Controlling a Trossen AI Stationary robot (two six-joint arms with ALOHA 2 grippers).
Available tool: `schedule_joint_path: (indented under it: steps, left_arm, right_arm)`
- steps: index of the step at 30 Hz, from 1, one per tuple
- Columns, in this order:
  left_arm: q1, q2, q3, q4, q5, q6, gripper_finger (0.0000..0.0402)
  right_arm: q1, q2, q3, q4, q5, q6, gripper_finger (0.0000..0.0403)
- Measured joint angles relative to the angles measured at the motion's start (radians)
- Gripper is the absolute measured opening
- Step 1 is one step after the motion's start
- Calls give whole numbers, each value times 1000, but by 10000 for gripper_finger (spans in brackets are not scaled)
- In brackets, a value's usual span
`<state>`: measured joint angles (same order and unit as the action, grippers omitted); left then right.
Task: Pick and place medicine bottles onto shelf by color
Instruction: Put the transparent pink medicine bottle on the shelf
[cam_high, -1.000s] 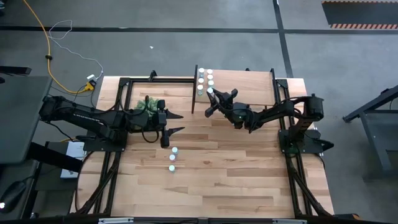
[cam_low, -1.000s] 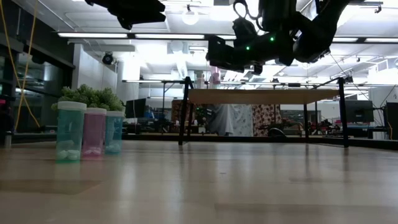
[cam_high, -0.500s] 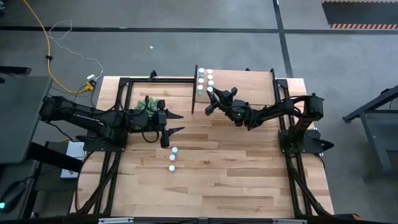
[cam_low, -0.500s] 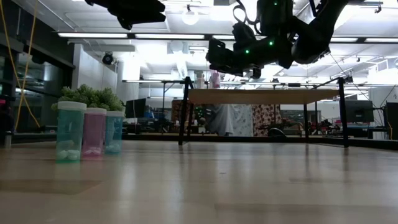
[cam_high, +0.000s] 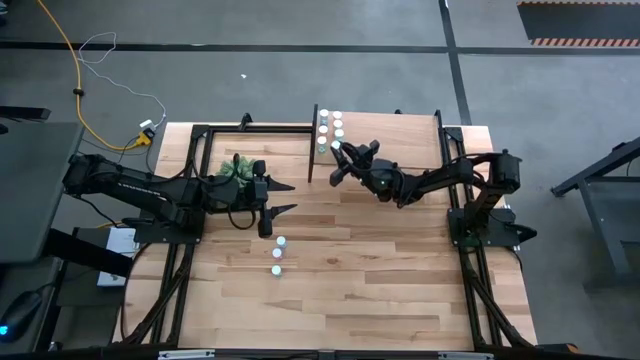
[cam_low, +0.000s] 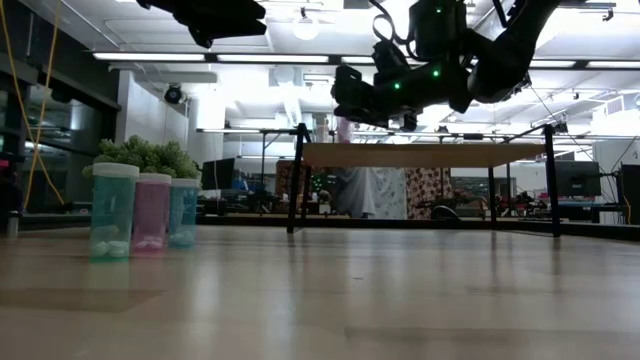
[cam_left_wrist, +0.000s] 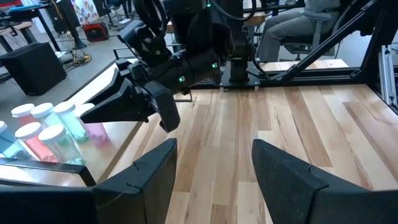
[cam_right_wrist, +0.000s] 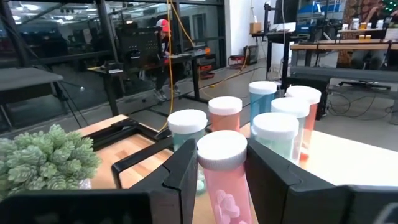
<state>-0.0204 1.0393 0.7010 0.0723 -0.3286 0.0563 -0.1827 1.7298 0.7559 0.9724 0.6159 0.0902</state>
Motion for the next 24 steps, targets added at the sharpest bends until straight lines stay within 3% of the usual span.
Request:
schedule_joint_path:
  steps: [11, 24]
  left_arm:
    - [0, 0, 0, 0, 0, 0, 200]
    - [0, 0, 0, 0, 0, 0, 200]
  right_arm:
    - [-1, -1, 0, -7, 14, -86, 114]
    - [15, -2, -2, -18, 30, -117, 235]
